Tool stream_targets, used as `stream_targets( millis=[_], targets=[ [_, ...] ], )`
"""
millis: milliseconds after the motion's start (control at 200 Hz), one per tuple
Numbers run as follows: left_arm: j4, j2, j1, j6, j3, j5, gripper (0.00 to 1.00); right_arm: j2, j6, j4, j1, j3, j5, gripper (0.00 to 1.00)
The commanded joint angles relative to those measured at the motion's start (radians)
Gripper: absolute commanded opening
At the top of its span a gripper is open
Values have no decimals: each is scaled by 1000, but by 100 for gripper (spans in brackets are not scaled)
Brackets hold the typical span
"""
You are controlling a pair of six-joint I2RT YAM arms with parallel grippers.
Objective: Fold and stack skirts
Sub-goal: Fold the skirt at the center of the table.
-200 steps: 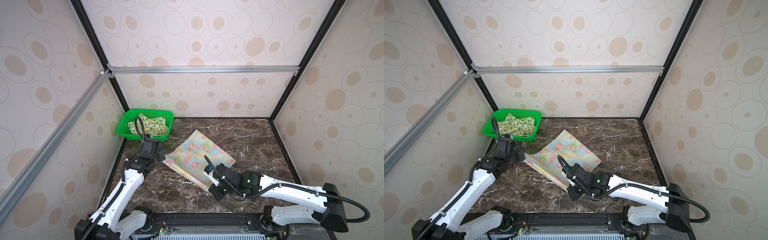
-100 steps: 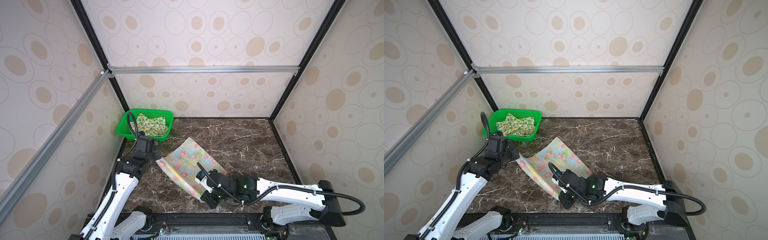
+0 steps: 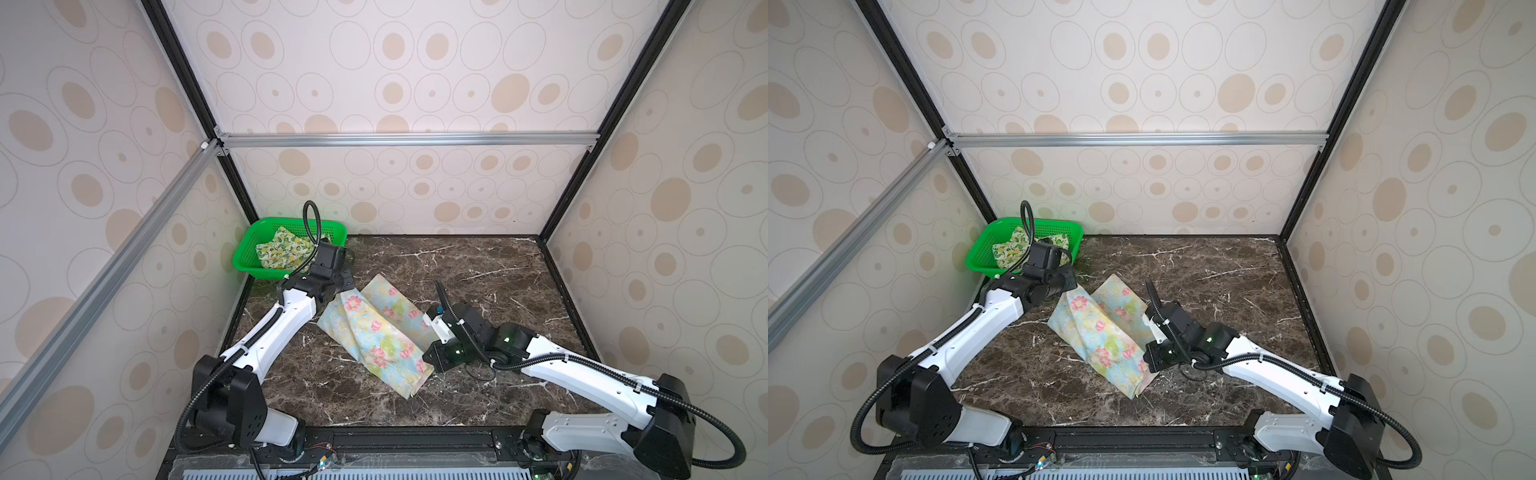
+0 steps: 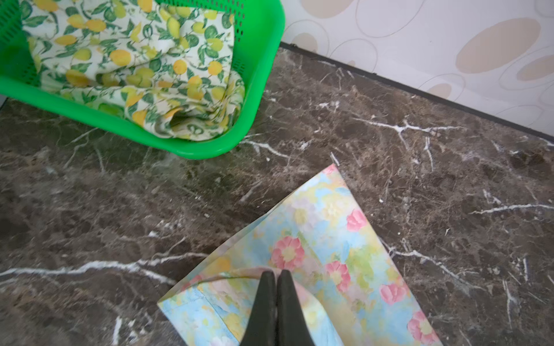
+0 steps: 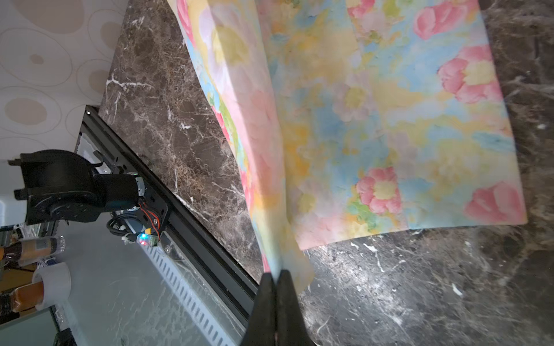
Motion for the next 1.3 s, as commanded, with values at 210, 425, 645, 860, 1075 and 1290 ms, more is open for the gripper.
stream_targets(
  millis=[210, 425, 645, 860, 1075, 1290],
  targets=[
    [125, 156, -47, -6, 157, -10, 0, 4, 17, -79, -91, -18, 36, 0],
    [158, 250, -56, -6, 202, -12, 0, 35, 14, -75, -147, -42, 31, 0],
    [181, 346, -68, -7, 247, -2, 0, 94, 7, -52, -178, -58, 20, 0],
    [187, 427, -77, -7, 288, -10, 0, 136, -1, -31, -198, -62, 41, 0],
    [189, 487, -80, -4, 327, -7, 0, 175, -18, -28, -210, -56, 69, 0],
    [194, 542, -81, -4, 356, 7, 0, 219, -27, -23, -221, -50, 81, 0]
  ],
)
